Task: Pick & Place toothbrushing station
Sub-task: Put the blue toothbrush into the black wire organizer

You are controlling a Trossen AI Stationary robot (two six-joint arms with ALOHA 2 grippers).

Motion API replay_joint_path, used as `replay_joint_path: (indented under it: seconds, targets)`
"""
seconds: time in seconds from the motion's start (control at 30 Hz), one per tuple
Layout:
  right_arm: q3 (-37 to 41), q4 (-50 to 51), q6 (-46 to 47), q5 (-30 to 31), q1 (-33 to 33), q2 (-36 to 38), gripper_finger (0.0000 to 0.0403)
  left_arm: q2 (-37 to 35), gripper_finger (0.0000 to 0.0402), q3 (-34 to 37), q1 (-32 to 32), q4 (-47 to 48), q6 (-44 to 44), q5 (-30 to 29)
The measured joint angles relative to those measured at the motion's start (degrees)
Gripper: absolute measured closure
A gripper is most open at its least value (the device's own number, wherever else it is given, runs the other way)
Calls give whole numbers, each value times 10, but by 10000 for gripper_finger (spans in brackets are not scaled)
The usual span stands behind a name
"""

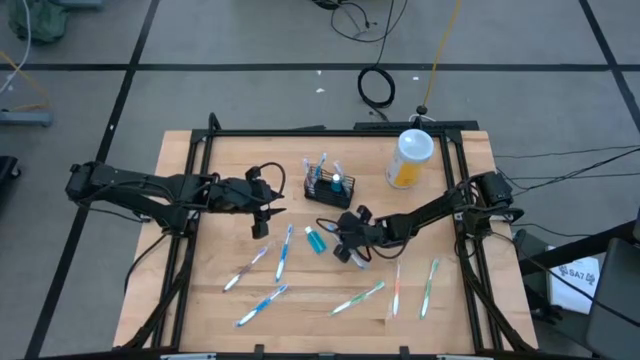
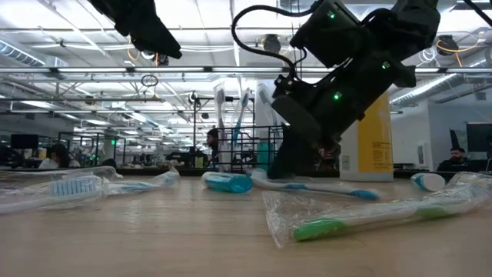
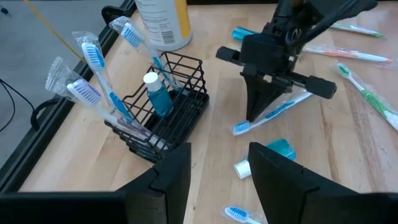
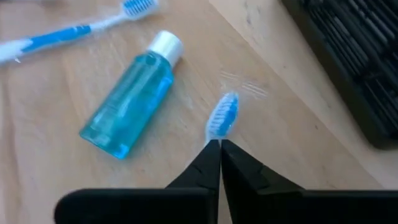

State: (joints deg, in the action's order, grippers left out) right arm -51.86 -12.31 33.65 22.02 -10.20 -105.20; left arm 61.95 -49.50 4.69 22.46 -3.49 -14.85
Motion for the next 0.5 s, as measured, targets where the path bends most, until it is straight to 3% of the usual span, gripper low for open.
replay_joint_path:
  seconds: [0.27, 0.5]
  targets:
    - [0, -12, -44, 10, 0, 69, 402, 0, 234, 0, 0, 0, 0, 0]
    - [0, -76, -187, 115, 0, 167, 402, 0, 234, 0, 0, 1, 4, 0]
